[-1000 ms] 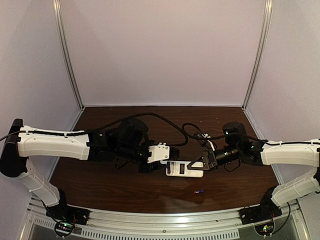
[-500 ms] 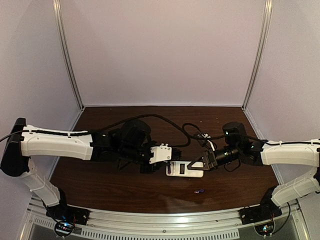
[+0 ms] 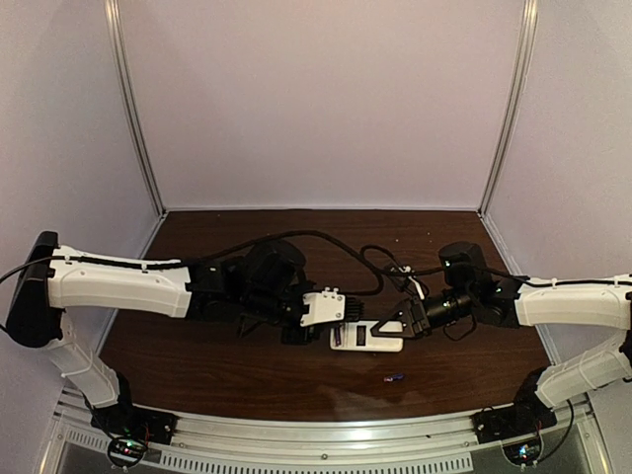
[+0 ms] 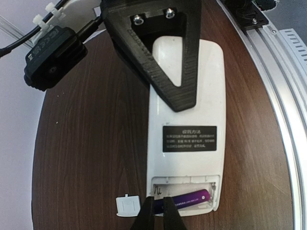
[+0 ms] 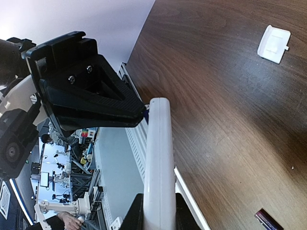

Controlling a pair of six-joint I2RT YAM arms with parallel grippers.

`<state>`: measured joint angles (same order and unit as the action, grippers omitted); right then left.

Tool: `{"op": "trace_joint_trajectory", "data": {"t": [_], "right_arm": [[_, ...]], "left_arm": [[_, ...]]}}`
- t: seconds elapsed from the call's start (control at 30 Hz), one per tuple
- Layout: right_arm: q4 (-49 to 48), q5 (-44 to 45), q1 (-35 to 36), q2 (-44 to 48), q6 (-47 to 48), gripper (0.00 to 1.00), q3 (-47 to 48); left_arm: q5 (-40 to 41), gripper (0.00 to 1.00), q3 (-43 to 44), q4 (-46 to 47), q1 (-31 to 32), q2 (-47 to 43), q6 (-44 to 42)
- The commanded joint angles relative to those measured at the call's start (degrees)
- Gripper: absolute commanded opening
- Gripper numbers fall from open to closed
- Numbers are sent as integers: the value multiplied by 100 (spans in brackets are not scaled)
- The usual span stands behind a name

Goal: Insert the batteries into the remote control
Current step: Adjust the battery in the battery compartment.

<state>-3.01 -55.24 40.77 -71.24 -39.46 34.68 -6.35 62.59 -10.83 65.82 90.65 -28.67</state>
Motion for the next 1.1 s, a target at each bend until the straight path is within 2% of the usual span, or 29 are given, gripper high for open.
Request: {"op": "trace_joint_trajectory", "data": {"t": [0.0,0.37,0.5,0.73,0.87,1.07], "right_arm": [[-577,-235,-4,285,-16,0,110],[-808,-321,-43,376,-112,0,76],[-850,-336,-67,422,-138,0,45],[-539,-145,-70,206,85,0,-19],[-366,-51,-65,130,211,0,-13],[-322,20,-70,35,263,0,-30]], "left_arm": [[26,10,52,-380,61,291,-105],[-98,9,52,-633,115,500,-151],[160,14,68,-735,124,512,-236],[441,19,192,-394,124,183,122],[803,24,137,-130,118,-100,278],[1262,44,-31,428,79,-500,752]]}}
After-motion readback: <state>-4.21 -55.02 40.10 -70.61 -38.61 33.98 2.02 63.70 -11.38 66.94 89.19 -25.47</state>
